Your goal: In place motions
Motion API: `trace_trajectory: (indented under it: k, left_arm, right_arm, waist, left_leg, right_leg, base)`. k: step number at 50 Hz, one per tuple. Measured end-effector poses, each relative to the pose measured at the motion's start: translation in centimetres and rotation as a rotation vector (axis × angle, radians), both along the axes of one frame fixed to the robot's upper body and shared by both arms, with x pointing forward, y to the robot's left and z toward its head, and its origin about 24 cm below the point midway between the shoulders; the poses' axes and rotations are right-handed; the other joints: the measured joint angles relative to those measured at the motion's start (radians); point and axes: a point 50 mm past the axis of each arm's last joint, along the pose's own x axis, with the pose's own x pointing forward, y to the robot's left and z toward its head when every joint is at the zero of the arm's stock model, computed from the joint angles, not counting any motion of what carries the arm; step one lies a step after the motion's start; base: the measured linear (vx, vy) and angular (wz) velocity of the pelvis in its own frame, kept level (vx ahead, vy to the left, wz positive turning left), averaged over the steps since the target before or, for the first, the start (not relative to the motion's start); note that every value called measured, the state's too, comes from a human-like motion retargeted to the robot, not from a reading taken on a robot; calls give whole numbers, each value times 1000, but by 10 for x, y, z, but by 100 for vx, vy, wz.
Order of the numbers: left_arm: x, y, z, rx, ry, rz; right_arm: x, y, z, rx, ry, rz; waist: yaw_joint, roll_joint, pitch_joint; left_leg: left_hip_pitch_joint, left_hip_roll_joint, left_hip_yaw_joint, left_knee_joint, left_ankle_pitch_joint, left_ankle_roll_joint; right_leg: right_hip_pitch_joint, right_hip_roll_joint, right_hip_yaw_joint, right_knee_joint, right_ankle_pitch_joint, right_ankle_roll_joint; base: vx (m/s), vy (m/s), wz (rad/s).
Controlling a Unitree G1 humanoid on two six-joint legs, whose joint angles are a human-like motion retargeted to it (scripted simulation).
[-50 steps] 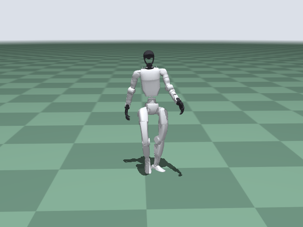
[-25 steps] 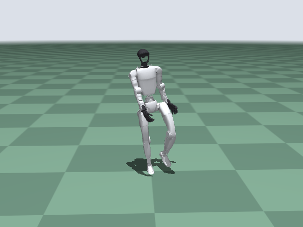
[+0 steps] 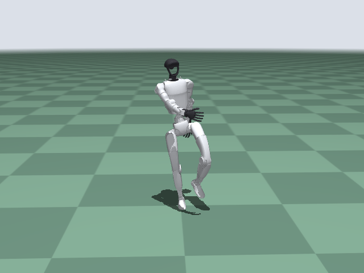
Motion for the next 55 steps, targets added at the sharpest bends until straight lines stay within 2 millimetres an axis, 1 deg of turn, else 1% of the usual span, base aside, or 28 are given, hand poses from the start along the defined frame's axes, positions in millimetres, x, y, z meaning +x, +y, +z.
trace_trajectory:
  k: [3,5,7,9,10,12,13,15,18,20,22,23,24,25,26,29,30,32,34,36,38,40,43,45,47,50,53,55]
  left_arm:
    - [36,20,-12,78,-125,-15]
    - [60,35,-18,130,-207,-43]
    - [84,50,-21,191,-268,-83]
    - [107,60,-23,242,-316,-118]
    - [118,63,-23,260,-336,-131]
    - [157,75,-23,288,-435,-179]
    - [174,81,-22,293,-477,-210]
    - [204,91,-17,307,-551,-304]
    - [241,101,-8,346,-639,-471]
    - [262,101,-2,361,-703,-539]
    - [287,94,4,346,-785,-541]
    - [302,89,8,338,-834,-513]
    - [321,86,15,334,-895,-467]
    - [342,82,23,328,-962,-412]
    - [363,83,35,338,-1035,-360]
    - [420,91,80,397,-1254,-262]
    - [436,96,97,424,-1325,-251]
    - [459,107,129,499,-1434,-259]
    - [477,119,161,597,-1517,-274]
    - [487,128,186,686,-1575,-277]
    - [493,132,203,746,-1620,-266]
    - [497,131,213,767,-1658,-249]
    - [497,129,212,757,-1677,-228]
    - [492,131,204,750,-1655,-225]
    - [482,131,187,729,-1608,-243]
    - [464,126,154,668,-1507,-277]
    - [440,115,117,559,-1405,-272]
    - [419,107,93,460,-1351,-272]
  right_arm:
    - [-26,-3,-40,-14,112,18]
    - [-46,-7,-66,-30,191,12]
    - [-65,-16,-89,-53,272,3]
    - [-82,-28,-109,-80,349,-12]
    - [-89,-33,-116,-93,381,-20]
    - [-106,-46,-133,-125,461,-50]
    - [-112,-52,-138,-135,482,-68]
    - [-124,-70,-147,-157,516,-120]
    - [-159,-103,-168,-210,617,-212]
    - [-190,-120,-183,-242,713,-253]
    - [-225,-135,-195,-273,812,-290]
    - [-243,-144,-200,-294,861,-311]
    - [-261,-153,-203,-324,910,-327]
    - [-278,-162,-205,-358,960,-339]
    - [-296,-172,-207,-406,1020,-342]
    - [-353,-204,-204,-550,1222,-360]
    - [-373,-214,-200,-593,1294,-372]
    - [-412,-230,-190,-650,1429,-420]
    - [-454,-244,-176,-691,1561,-497]
    - [-491,-252,-160,-713,1674,-594]
    - [-521,-254,-146,-711,1764,-702]
    - [-541,-252,-137,-682,1818,-807]
    - [-546,-245,-138,-616,1817,-900]
    - [-536,-240,-145,-572,1787,-896]
    - [-518,-234,-157,-526,1744,-846]
    - [-480,-222,-176,-453,1653,-730]
    - [-429,-206,-196,-396,1501,-586]
    - [-393,-194,-205,-375,1382,-495]
  waist:
    - [-105,18,-28]
    - [-165,41,-53]
    - [-214,67,-83]
    - [-265,92,-98]
    - [-288,102,-100]
    - [-362,105,-88]
    - [-376,102,-82]
    - [-371,95,-59]
    - [-358,96,-52]
    - [-362,113,-61]
    - [-360,138,-69]
    - [-363,150,-63]
    - [-387,164,-53]
    - [-420,180,-39]
    - [-445,187,-29]
    - [-557,190,4]
    - [-604,190,16]
    - [-690,198,44]
    - [-764,205,73]
    - [-813,206,93]
    - [-832,205,100]
    - [-828,200,96]
    - [-791,178,76]
    - [-760,166,60]
    - [-729,165,42]
    - [-668,169,23]
    - [-609,178,8]
    - [-581,192,-5]
  left_leg:
    - [225,-124,-70,-373,17,41]
    - [375,-182,-115,-671,-32,-7]
    - [491,-174,-33,-901,-178,2]
    - [548,-156,20,-1051,-213,25]
    - [559,-154,7,-1097,-196,17]
    - [557,-154,-89,-1167,-134,6]
    - [561,-153,-37,-1184,-127,14]
    - [567,-167,-53,-1200,-122,26]
    - [566,-175,-99,-1183,-127,34]
    - [567,-156,-92,-1171,-134,34]
    - [561,-126,-90,-1154,-142,38]
    - [562,-112,-92,-1147,-145,42]
    - [563,-97,-102,-1141,-145,46]
    - [563,-83,-116,-1135,-144,49]
    - [563,-77,-113,-1132,-144,54]
    - [563,-97,-124,-1128,-135,83]
    - [564,-108,-132,-1126,-132,98]
    - [558,-104,-142,-1111,-123,117]
    - [553,-89,-174,-1089,-115,124]
    - [550,-81,-199,-1066,-113,133]
    - [548,-78,-206,-1047,-117,141]
    - [549,-82,-200,-1036,-121,145]
    - [559,-101,-170,-1046,-121,141]
    - [566,-107,-141,-1064,-119,132]
    - [569,-103,-115,-1078,-119,119]
    - [581,-88,-70,-1097,-122,100]
    - [590,-66,-28,-1115,-125,78]
    - [592,-49,-7,-1121,-130,66]
  right_leg:
    - [30,21,-39,-19,-15,19]
    - [28,50,-57,-26,-21,25]
    - [8,83,-78,-29,-26,30]
    - [4,107,-112,-37,-29,37]
    - [6,115,-131,-40,-31,40]
    - [-3,110,-193,-37,-37,45]
    - [-11,100,-208,-28,-41,50]
    - [-19,89,-209,0,-53,54]
    - [-35,74,-215,78,-57,45]
    - [-79,65,-218,178,-1,27]
    - [-169,61,-182,344,140,1]
    - [-220,61,-170,437,226,-34]
    - [-287,70,-145,553,258,-50]
    - [-361,83,-113,679,263,-57]
    - [-438,51,-129,821,229,-86]
    - [-683,-98,-173,1220,133,-170]
    - [-766,-154,-183,1336,101,-193]
    - [-905,-214,-192,1476,58,-202]
    - [-1027,-218,-208,1545,33,-197]
    - [-1112,-203,-238,1556,13,-202]
    - [-1149,-205,-273,1535,-6,-218]
    - [-1145,-209,-292,1497,-18,-231]
    - [-1072,-192,-287,1421,-7,-219]
    - [-988,-170,-284,1355,10,-203]
    - [-887,-146,-276,1282,36,-175]
    - [-721,-104,-248,1154,75,-142]
    - [-535,-22,-207,947,118,-115]
    - [-420,42,-149,791,150,-78]
  base:
    - [9,7,85]
    - [13,12,67]
    - [10,14,71]
    - [6,13,93]
    - [-1,18,122]
    - [-14,17,133]
    - [-18,14,82]
    - [-4,16,26]
    - [19,23,11]
    - [13,25,4]
    - [12,20,-22]
    - [6,21,-7]
    - [0,23,27]
    - [-5,24,33]
    - [-6,25,22]
    - [-3,25,47]
    - [1,29,109]
    - [3,29,124]
    - [3,15,116]
    - [4,4,74]
    - [7,-1,23]
    - [7,-6,-9]
    - [0,-6,-48]
    - [-1,-7,-77]
    - [2,-8,-80]
    - [0,-6,-87]
    - [-4,-7,-81]
    - [-1,-8,-62]
